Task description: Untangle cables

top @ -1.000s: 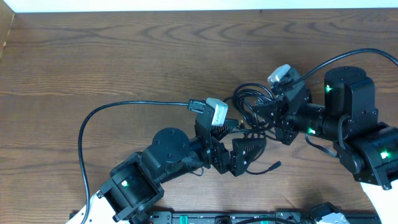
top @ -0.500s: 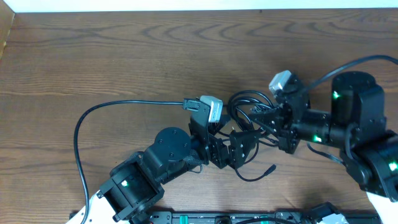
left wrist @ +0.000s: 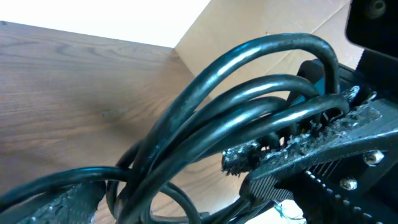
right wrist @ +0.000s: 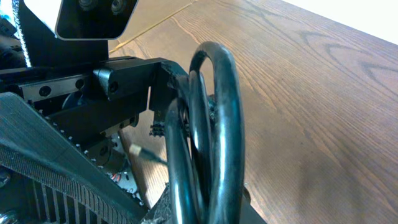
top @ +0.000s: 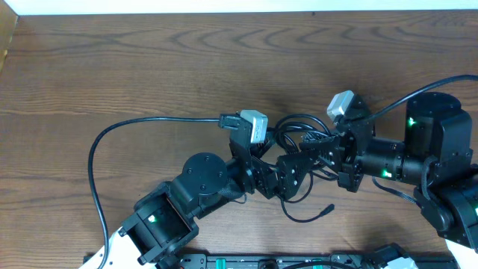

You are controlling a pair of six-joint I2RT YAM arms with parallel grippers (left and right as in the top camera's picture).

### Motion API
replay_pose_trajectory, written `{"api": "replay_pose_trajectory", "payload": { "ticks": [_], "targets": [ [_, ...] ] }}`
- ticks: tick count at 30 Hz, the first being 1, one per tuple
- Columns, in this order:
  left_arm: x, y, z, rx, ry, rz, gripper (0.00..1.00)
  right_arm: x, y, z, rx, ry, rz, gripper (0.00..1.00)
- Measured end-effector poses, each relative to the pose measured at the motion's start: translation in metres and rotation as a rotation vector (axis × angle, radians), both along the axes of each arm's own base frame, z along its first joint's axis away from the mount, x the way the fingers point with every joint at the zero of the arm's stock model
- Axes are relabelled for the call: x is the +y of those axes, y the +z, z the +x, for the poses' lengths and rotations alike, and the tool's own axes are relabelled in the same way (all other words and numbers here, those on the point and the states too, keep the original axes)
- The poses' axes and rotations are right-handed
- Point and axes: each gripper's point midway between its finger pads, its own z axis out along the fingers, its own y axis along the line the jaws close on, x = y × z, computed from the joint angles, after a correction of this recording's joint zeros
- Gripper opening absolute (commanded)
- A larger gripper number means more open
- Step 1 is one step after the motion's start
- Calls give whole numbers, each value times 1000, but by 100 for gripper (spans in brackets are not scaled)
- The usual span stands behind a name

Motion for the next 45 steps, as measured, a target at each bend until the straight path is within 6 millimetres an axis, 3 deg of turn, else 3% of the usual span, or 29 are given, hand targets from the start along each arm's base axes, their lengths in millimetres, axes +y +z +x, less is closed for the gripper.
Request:
{"api": "replay_pose_trajectory", "payload": {
  "ticks": [3, 5, 10, 20, 30, 31, 33, 37, 38, 45],
  "targets": [
    [0, 0, 0, -10, -2, 4, 77, -1, -1, 2, -1, -12, -9, 1],
    [0, 1, 0, -16, 1, 6, 49, -3, -3, 3, -2, -26, -19, 1],
    [1, 3, 3, -33, 10, 4, 9, -8, -5, 5, -9, -52, -41, 1],
    [-3, 18, 6, -87, 8, -40, 8, -14, -6, 3, -37, -63, -71, 1],
    [-9, 42, -1, -150, -34, -124, 8, -37, -32, 9, 19, -183, -207, 2],
    [-9, 44, -2, -154, -36, -129, 8, -38, -33, 9, 20, -185, -215, 11],
    [-8, 49, -3, -165, -39, -144, 8, -40, -36, 8, 21, -189, -235, 44],
    [-1, 61, -7, -191, -33, -173, 8, -45, -39, 11, 12, -207, -264, 94],
    [1, 63, -8, -195, -33, -178, 8, -46, -40, 11, 11, -210, -267, 99],
    [4, 67, -7, -232, -20, -174, 8, -45, -41, 9, 21, -204, -268, 99]
  ]
}}
